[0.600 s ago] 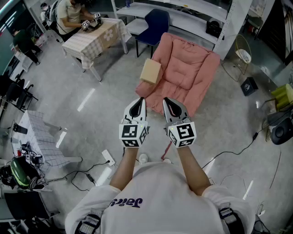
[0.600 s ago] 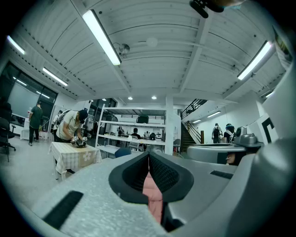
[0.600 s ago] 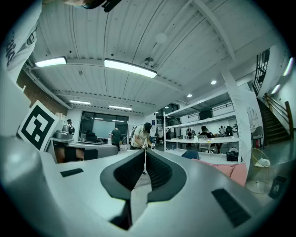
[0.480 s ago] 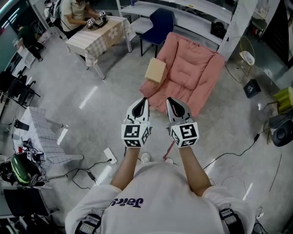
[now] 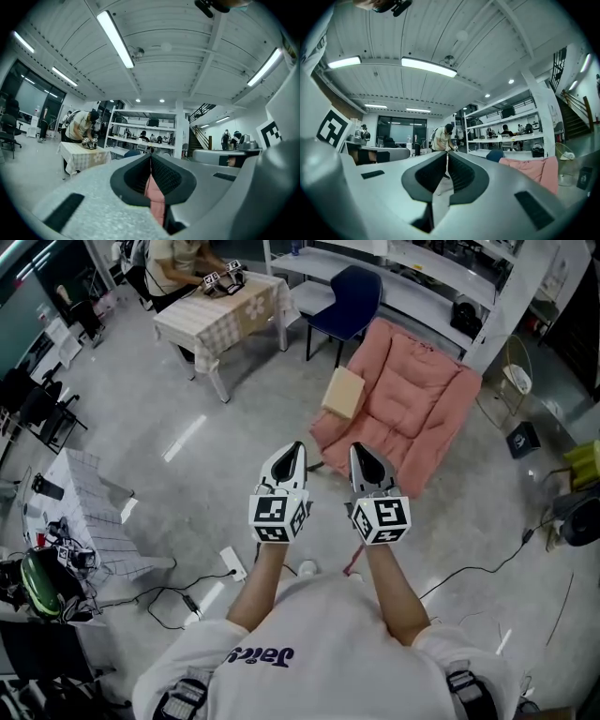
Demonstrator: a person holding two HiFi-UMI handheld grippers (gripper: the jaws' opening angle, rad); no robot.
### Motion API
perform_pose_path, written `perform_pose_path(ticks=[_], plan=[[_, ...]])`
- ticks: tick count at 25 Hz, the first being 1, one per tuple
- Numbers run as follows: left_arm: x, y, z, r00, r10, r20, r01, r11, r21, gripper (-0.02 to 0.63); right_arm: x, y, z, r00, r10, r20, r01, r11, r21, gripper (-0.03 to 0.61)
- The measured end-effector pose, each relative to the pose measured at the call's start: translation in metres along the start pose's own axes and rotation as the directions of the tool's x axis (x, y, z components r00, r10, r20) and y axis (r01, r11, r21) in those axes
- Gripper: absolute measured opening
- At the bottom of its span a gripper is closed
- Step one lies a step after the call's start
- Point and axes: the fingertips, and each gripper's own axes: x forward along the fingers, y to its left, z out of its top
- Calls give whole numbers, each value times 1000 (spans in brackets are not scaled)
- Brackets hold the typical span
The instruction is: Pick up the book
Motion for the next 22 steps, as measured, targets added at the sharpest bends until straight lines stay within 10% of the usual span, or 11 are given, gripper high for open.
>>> perform_pose_path(ticks=[22], plan=[[93, 37, -42, 995, -79, -66, 74, 995, -74, 15, 82, -30, -73, 981, 26, -193, -15, 998, 60, 22]])
